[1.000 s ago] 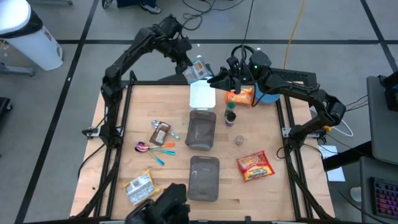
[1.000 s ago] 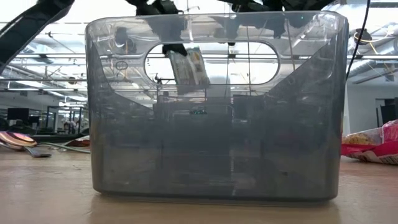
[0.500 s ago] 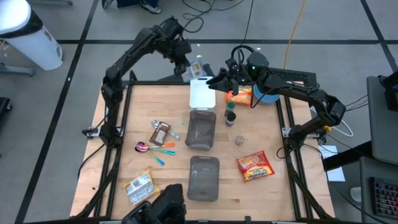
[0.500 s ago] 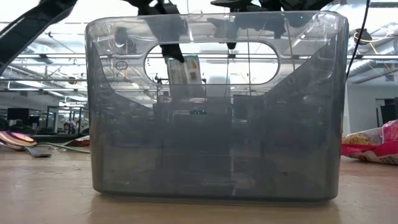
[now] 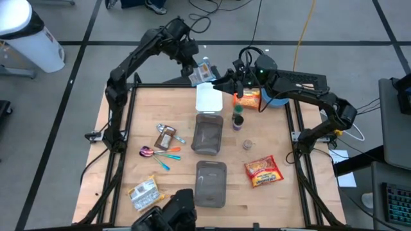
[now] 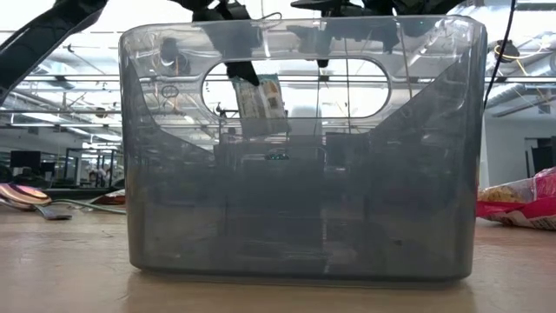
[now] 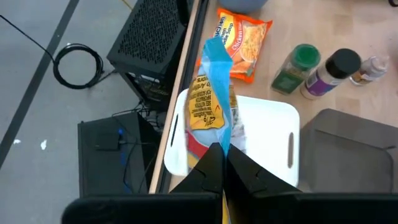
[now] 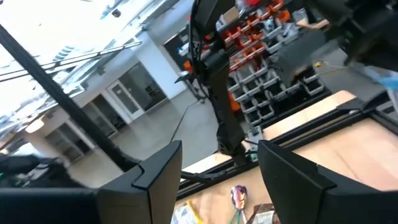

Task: Pick & Place Food Item
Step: Put the blue noodle pack into the white bin

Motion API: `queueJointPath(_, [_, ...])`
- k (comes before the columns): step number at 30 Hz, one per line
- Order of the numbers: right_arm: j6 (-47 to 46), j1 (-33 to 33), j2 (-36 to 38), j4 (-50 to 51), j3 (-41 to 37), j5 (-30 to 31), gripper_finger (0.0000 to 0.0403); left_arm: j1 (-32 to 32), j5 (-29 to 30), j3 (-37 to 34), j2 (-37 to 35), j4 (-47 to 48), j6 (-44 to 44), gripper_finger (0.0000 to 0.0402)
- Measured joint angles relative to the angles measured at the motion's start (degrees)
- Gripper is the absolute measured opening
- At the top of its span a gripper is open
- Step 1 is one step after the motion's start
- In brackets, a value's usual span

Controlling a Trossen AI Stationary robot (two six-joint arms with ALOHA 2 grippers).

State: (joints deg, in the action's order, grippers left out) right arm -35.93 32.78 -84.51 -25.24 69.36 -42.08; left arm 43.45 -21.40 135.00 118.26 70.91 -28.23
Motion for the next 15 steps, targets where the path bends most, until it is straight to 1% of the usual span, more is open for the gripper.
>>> queueJointPath(5, [0.49,-1.54,0.0,2.89,0.0,8.21,0.0203,-0.68,-2.17,0.0,2.23,-3.35,-0.12,0.0])
queueJointPath(9, [0.61,-2.36,0.44,6.95,0.0,15.01,0.0203,-1.59,-2.63,0.0,4.04,-5.28,-0.53,0.0])
queueJointPath(15, [6.67,-2.97,4.51,17.01,-0.04,28.03,0.0203,-2.95,-2.22,0.0,6.59,-4.83,-3.0,0.0])
